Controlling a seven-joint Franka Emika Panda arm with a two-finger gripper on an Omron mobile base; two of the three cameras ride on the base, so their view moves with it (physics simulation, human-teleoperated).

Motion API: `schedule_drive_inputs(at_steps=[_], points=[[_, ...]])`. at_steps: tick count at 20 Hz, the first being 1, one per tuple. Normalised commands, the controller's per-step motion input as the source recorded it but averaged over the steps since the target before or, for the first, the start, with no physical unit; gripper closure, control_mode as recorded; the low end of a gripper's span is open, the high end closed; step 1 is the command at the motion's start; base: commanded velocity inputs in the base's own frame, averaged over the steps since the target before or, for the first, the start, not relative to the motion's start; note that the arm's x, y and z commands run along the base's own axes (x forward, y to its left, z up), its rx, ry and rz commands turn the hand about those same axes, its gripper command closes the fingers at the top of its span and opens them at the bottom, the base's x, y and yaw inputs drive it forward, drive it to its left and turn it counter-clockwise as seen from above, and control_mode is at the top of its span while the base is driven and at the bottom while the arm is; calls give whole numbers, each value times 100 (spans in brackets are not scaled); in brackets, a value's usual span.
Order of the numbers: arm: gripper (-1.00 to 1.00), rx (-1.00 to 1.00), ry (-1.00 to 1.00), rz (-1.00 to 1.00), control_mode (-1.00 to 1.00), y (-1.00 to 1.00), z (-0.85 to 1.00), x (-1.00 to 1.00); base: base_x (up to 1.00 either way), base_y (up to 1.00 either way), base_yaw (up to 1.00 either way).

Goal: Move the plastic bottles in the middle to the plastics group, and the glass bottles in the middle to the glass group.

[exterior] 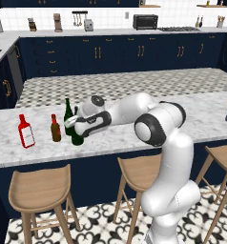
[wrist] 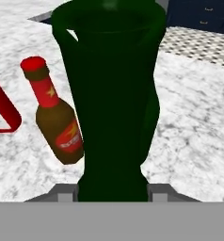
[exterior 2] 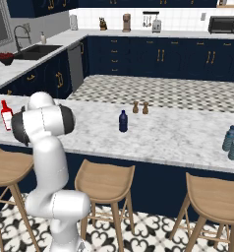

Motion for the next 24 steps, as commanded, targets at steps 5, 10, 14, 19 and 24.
schedule_drive_inputs(at_steps=[5,10,14,19,24], points=[[100,-4,0,0,-100,6,-47,0,0,0,0],[100,0,-1,0,-100,3,-14,10,0,0,0],[100,0,0,0,-100,0,0,0,0,0,0],[100,1,-4,0,-100,0,-11,11,0,0,0],[100,1,-4,0,-100,0,-8,5,0,0,0]])
